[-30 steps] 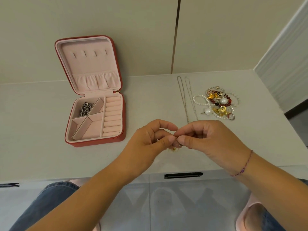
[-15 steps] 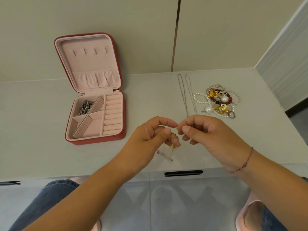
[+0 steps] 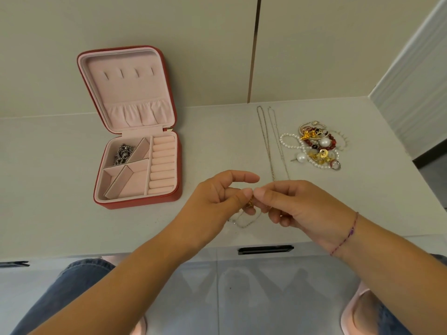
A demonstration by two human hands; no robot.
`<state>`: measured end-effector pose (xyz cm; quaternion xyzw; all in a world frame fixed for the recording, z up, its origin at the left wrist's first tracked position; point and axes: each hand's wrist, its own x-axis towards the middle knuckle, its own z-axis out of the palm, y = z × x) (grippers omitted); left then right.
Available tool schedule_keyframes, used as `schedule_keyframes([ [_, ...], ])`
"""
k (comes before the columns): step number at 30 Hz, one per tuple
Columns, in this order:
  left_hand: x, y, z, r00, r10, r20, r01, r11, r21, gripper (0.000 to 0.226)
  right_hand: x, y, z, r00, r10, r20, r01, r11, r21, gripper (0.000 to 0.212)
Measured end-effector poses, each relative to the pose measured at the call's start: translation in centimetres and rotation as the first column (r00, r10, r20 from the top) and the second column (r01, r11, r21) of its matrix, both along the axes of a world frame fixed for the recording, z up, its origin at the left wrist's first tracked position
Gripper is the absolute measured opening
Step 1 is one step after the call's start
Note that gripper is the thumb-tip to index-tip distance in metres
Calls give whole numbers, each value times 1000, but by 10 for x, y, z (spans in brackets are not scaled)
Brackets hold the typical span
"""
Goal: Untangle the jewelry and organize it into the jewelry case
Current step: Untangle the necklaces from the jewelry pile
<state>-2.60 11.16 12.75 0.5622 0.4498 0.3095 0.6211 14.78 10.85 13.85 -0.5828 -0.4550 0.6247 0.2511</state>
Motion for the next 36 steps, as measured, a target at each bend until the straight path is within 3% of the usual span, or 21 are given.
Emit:
schedule_keyframes([
  [4,1,-1,-2,1000,-1,-12,1,1000,8,25,1,1,-4,996,-71,-60,73,997,29,8],
  [9,-2,3,1,995,96,-29,-94,993,67,24,4,5,-4,982,-151,-116,157,987,41,24],
  [13,-5,8,1,978,207,0,-207,977,58,21,5,7,-4,952,-185,-243,187,982,-16,22],
  [20,-8,11,4,914,322,247,-269,936,-228,21,6,8,0,856,-285,-432,251,959,-134,13],
  [23,-9,13,4,923,342,178,-305,930,-204,20,8,10,3,833,-308,-459,268,951,-152,13],
  [28,-11,12,3,949,302,-91,-304,952,-13,13,11,12,7,882,-252,-399,233,968,-97,14],
  [32,-10,9,3,951,270,-150,-267,963,40,15,12,12,8,887,-225,-405,212,974,-76,15],
  [36,-9,7,6,969,151,-195,-156,988,-12,30,12,11,9,885,-166,-435,165,985,-42,15],
])
